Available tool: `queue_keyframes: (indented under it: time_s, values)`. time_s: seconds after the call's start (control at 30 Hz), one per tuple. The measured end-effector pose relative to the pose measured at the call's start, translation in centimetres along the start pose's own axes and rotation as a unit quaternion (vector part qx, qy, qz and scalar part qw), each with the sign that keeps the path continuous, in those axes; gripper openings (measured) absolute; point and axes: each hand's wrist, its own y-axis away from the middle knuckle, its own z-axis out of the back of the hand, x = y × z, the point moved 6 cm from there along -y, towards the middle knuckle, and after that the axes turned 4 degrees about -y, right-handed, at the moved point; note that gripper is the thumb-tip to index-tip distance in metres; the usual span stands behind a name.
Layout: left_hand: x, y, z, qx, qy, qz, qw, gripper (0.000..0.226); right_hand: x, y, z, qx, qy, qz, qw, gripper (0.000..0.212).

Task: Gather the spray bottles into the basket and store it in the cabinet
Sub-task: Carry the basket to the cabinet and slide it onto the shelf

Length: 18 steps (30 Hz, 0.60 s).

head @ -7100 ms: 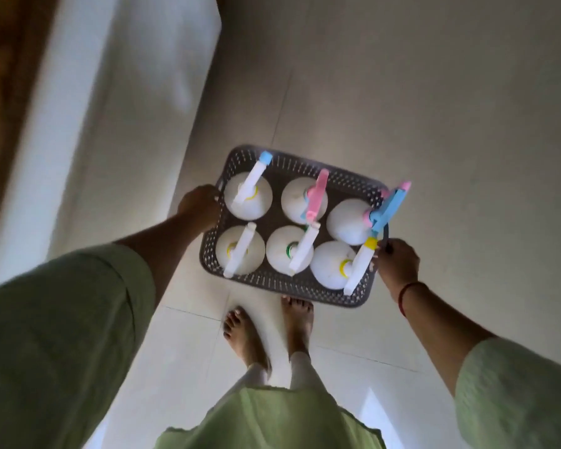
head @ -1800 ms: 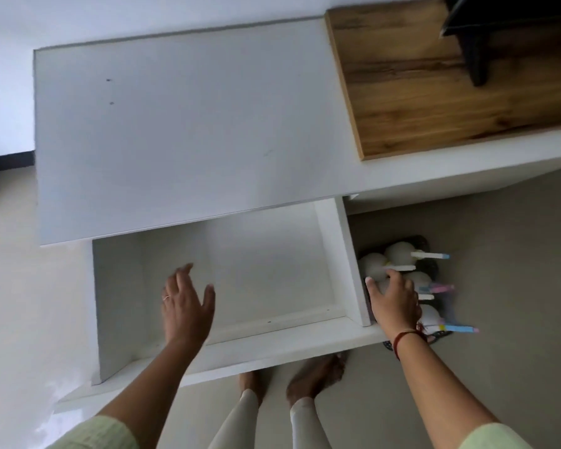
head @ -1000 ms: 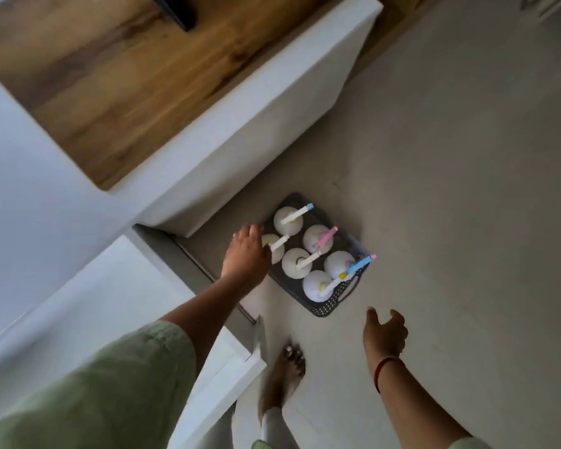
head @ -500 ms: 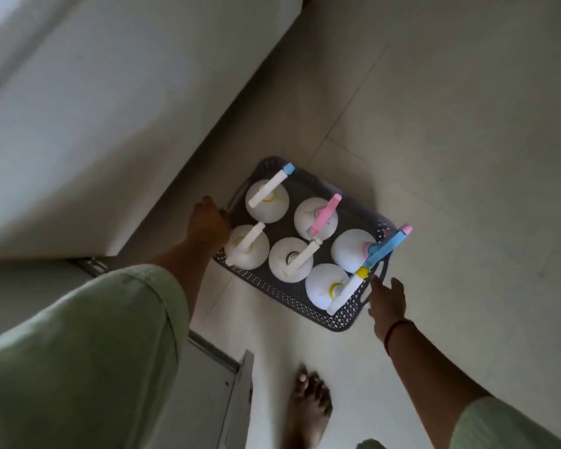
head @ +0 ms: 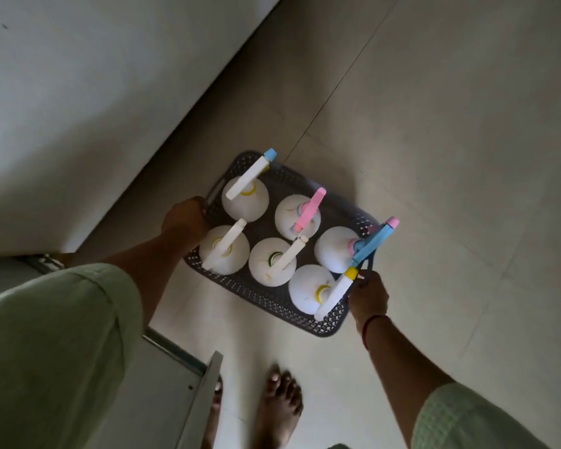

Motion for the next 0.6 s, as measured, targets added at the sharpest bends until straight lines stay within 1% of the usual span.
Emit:
queue_keyframes:
  time_s: [0.1, 0.23, 0.3, 0.43, 0.6]
  values:
    - [-0.3, 2.2, 1.7, -0.001, 0.022, 0.005, 1.0, 0.028, 1.4, 1.4, 2.7, -0.004, 0.001, 0.011, 1.0, 0.029]
    - [-1.5, 6.0, 5.3, 0.001, 0.08, 0.022, 0.997, 0.028, 4.4, 4.1, 7.3, -0.009, 0.01, 0.035, 0.999, 0.025]
    - [-2.1, 8.3, 8.0, -0.001, 0.091, 0.033, 0.995, 0.03, 6.5, 5.7, 10.1, -0.014, 0.008, 0.054, 0.998, 0.024]
    - [-3.7, 14.0, 14.7, -0.021, 0.092, 0.05, 0.994, 0.025, 11.8, 9.6, 15.5, -0.014, 0.021, 0.084, 0.996, 0.02]
    - [-2.8, 21.2, 21.7, -0.052, 0.15, 0.09, 0.983, 0.026, 18.4, 15.2, 21.0, 0.005, 0.044, 0.138, 0.989, 0.018]
